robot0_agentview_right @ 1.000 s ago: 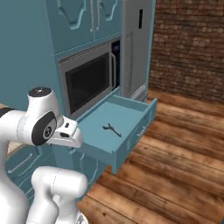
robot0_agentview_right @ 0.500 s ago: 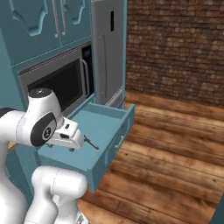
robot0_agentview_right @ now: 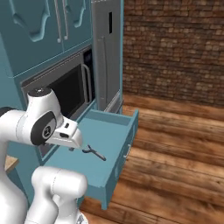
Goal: Open the drawer on the left and place the cutting tools on the cutting board.
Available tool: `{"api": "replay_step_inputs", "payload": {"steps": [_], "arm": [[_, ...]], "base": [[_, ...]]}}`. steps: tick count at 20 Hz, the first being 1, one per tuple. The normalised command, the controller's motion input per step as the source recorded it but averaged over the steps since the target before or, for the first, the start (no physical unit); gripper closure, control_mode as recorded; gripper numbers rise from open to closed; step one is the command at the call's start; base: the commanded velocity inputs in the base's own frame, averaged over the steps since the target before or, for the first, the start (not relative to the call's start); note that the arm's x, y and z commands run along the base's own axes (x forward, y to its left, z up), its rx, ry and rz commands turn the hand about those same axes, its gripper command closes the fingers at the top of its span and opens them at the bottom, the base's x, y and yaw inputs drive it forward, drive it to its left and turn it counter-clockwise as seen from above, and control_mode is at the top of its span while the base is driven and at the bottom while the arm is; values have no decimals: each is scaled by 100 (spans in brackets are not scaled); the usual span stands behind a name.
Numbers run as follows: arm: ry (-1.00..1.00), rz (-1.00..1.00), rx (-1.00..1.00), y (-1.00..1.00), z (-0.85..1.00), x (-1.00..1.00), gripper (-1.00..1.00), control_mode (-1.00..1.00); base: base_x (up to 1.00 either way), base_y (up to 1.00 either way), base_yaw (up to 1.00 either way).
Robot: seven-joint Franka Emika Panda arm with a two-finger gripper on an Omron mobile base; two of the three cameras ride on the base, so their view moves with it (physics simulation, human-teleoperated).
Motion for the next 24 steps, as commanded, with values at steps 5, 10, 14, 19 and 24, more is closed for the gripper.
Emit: {"api": "replay_step_inputs", "payload": {"steps": [5, 10, 14, 19, 24], "arm": [[0, 0, 0, 0, 0, 0, -100, 100], [0, 0, 0, 0, 0, 0, -100, 100], [0, 0, 0, 0, 0, 0, -100, 100], [0, 0, 0, 0, 0, 0, -100, 100], [0, 0, 0, 0, 0, 0, -100, 100]], "base": [[11, -28, 0], [47, -12, 0], [10, 0, 0], [0, 0, 0], [0, 0, 0]]}}
